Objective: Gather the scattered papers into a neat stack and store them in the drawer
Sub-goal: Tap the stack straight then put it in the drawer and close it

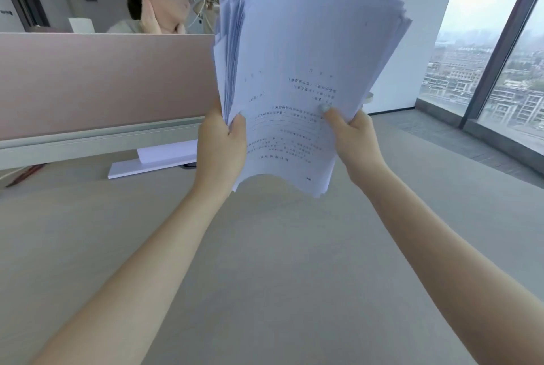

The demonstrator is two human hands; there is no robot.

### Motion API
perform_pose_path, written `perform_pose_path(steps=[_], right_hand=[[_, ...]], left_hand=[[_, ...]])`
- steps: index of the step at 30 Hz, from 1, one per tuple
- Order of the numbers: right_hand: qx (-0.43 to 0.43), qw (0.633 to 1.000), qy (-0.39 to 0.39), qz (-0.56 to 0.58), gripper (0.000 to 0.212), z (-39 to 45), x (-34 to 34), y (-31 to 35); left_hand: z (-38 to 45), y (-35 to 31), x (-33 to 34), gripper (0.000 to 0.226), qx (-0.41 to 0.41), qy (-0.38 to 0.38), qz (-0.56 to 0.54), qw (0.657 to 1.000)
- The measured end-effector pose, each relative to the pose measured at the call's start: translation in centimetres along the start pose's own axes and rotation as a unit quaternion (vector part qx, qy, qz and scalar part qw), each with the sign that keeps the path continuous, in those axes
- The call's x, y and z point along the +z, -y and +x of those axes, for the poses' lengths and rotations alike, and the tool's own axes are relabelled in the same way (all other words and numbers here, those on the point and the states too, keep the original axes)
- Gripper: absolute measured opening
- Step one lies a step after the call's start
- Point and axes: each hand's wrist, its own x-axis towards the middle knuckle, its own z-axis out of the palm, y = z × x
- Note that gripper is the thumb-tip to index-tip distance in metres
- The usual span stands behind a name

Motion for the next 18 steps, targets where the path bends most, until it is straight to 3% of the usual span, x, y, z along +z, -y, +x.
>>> perform_pose_path(steps=[6,9,14,18], right_hand=[[0.070,0.997,0.024,0.029,0.008,-2.2,-1.0,-3.2],[0.089,0.993,0.021,0.071,0.013,-2.2,-1.8,-3.3],[0.058,0.993,0.013,0.101,0.014,-1.1,-0.6,-1.7],[0.054,0.996,0.010,0.075,0.024,0.3,-1.5,-0.6]], left_hand=[[-3.9,3.7,-0.5,0.020,-0.081,0.067,-0.067,0.992],[-4.2,4.1,-0.7,0.019,-0.098,0.051,-0.096,0.989],[-2.3,2.0,0.9,0.015,-0.064,0.033,-0.117,0.991],[-1.2,1.5,0.7,0.025,-0.047,0.039,-0.132,0.989]])
